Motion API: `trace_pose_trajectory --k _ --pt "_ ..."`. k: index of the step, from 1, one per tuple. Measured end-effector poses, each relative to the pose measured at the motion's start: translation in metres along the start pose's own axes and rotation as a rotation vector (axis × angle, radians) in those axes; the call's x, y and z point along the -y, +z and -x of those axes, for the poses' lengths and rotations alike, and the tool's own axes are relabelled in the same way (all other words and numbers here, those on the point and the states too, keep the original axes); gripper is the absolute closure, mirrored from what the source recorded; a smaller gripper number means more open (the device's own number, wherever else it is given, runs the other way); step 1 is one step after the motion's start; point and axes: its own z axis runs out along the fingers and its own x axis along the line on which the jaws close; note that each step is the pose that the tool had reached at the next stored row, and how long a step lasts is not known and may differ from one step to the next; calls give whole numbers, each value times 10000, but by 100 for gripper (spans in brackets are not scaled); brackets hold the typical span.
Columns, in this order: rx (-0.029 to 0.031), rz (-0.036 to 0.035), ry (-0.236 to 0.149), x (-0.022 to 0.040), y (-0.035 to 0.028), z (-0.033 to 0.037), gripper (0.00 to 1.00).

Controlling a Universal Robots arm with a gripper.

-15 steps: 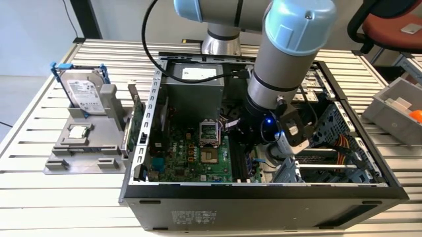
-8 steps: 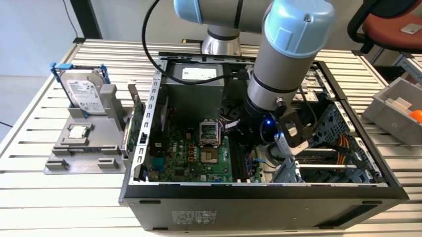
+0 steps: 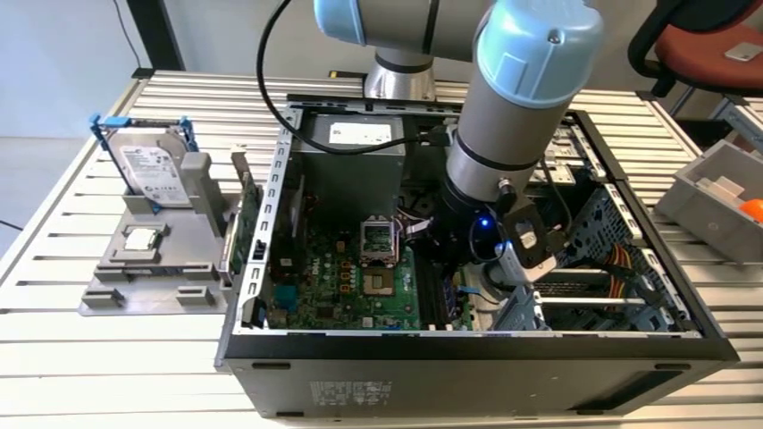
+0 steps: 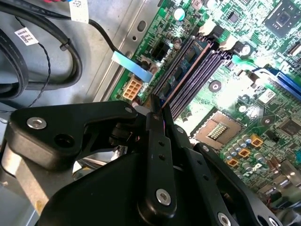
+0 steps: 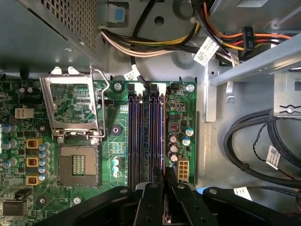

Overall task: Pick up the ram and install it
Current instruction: 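Insert the ram into the slot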

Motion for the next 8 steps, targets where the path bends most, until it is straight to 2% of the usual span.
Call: trace_pose_trajectory --k 8 --pt "0 0 6 -7 10 -1 100"
